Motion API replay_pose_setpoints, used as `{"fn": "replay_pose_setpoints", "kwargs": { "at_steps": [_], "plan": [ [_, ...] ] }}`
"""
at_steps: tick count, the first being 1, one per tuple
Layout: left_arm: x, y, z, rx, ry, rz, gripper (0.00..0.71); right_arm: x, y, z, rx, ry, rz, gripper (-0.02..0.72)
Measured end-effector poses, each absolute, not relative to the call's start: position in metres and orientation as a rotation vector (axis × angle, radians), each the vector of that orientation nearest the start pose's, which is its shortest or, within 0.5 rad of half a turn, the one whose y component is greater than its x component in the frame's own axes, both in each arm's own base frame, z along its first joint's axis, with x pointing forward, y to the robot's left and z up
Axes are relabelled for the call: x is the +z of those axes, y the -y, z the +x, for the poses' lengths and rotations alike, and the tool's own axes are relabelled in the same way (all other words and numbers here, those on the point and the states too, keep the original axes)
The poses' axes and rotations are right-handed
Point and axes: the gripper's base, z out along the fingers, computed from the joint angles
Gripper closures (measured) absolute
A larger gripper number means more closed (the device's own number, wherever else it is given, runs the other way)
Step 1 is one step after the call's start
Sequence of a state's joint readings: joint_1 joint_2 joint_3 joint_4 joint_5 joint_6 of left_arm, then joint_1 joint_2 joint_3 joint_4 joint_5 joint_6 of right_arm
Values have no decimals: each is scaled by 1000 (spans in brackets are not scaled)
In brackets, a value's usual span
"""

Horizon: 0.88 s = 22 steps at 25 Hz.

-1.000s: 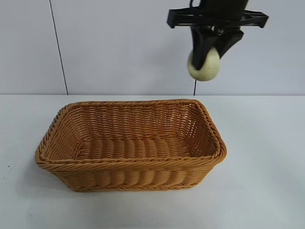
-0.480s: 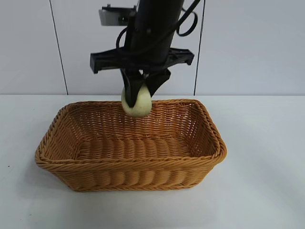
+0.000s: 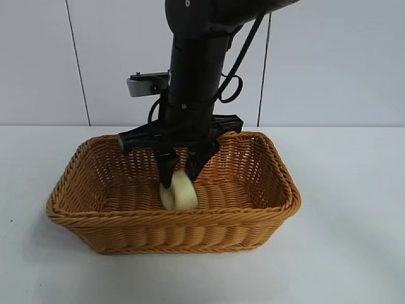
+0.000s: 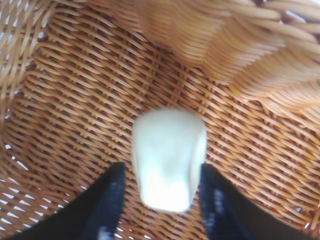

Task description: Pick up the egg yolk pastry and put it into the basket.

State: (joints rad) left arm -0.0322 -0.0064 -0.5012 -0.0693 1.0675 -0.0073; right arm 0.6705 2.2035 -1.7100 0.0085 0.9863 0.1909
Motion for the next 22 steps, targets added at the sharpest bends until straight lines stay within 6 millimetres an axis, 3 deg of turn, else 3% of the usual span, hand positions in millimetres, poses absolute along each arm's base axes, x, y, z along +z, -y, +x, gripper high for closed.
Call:
{"fn": "replay_pose_setpoints", "kwargs": {
  "at_steps": [5,9,17,22],
  "plan": [
    [277,5,-7,-108,-2043,29,18,186,-273,350,98,-2901,-702,15],
    [277,5,-7,-108,-2043,29,18,204,-253,356,82,-2922,-640,15],
    [277,5,-7,-103,-2043,37,18,253,-211,388,66,-2866,-500,9],
    [277,5,-7,-103,-2043,37,18,259,-179,405,52,-2869,-385,9]
  ]
}}
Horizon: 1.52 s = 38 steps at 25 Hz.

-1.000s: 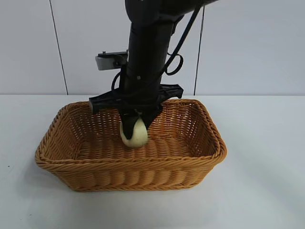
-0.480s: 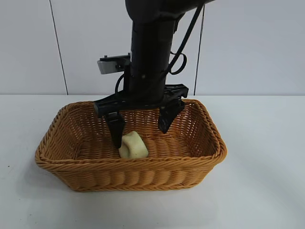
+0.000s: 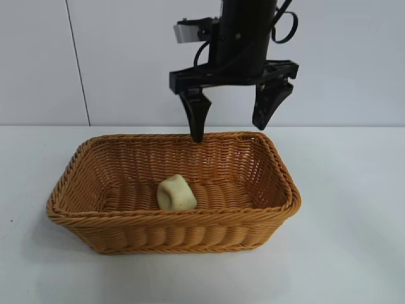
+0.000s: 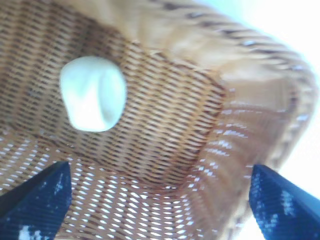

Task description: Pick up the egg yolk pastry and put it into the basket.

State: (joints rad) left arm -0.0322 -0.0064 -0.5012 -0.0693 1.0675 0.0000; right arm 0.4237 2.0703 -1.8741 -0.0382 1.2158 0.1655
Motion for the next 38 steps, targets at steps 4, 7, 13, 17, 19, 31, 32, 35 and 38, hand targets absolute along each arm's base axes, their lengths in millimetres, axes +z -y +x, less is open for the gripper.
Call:
{"fn": "replay_pose_setpoints", "kwargs": {
  "at_steps": [4,7,13,17,19,31,32,35,38],
  "plan": [
    [277,5,-7,-103,-2043,37,18,259,-145,418,30,-2882,-271,9],
    [277,5,-7,-103,-2044,37,18,259,-114,428,4,-2888,-169,9],
    [277,5,-7,-103,-2044,37,18,259,-53,440,-39,-2891,26,9],
    [277,5,-7,-103,-2044,37,18,256,-34,438,-50,-2906,84,9],
    [277,5,-7,-103,-2044,37,18,250,-32,432,-60,-2933,69,9],
    [277,5,-7,-103,-2044,37,18,238,-25,346,-96,-3111,10,9],
    [277,5,-7,-103,-2044,37,18,242,-24,336,-95,-3108,6,9],
    [277,5,-7,-103,-2044,37,18,248,-21,303,-96,-3120,-1,9],
    [277,5,-7,-103,-2044,37,18,252,-18,268,-95,-3123,-2,9]
  ]
}}
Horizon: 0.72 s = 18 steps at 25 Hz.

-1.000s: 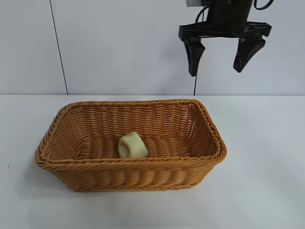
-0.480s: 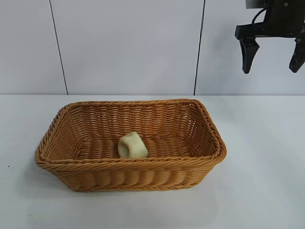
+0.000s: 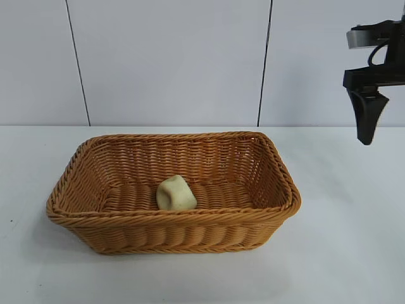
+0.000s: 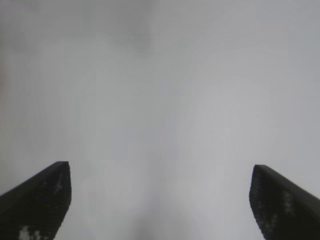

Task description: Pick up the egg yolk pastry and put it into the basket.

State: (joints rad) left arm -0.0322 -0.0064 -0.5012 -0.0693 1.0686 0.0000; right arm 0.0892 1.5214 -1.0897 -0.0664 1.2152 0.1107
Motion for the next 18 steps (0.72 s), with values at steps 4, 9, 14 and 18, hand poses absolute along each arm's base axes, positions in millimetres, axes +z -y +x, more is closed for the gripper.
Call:
{"fn": "replay_pose_setpoints", "kwargs": {
  "at_steps": [4,9,14,18],
  "plan": [
    [277,5,-7,-103,-2044,37,18,249,-14,217,-97,-3133,-6,9],
    [277,5,-7,-103,-2044,37,18,240,-9,160,-77,-3045,-9,9],
    [277,5,-7,-103,-2044,37,18,239,-7,116,-11,-2852,4,9],
    [277,5,-7,-103,-2044,37,18,255,-7,91,40,-2638,-8,9]
  ]
}}
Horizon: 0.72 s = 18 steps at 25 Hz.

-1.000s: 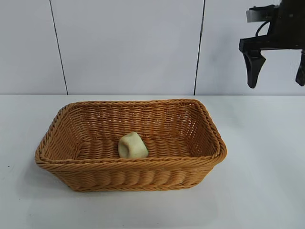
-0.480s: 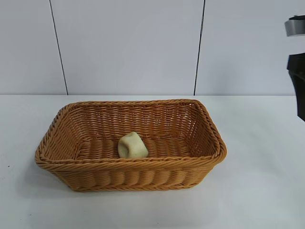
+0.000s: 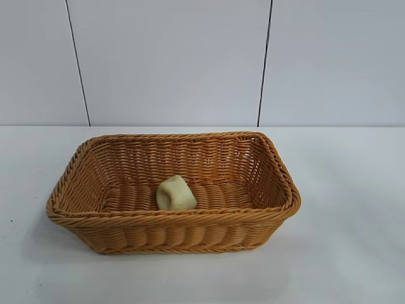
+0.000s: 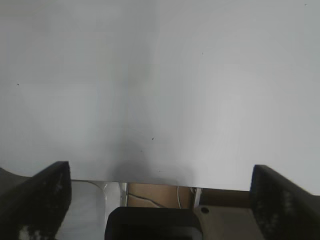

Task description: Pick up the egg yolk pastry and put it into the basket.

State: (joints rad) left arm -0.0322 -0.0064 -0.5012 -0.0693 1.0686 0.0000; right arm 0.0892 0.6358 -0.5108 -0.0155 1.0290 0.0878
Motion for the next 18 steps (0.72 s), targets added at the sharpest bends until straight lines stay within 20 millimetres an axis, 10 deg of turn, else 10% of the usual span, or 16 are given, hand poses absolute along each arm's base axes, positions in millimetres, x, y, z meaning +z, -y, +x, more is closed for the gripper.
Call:
{"fn": "replay_pose_setpoints", "kwargs": {
  "at_steps": [18],
  "plan": [
    [277,5,-7,-103,-2044,37,18,280,-1,28,78,-2196,-7,8]
  ]
}}
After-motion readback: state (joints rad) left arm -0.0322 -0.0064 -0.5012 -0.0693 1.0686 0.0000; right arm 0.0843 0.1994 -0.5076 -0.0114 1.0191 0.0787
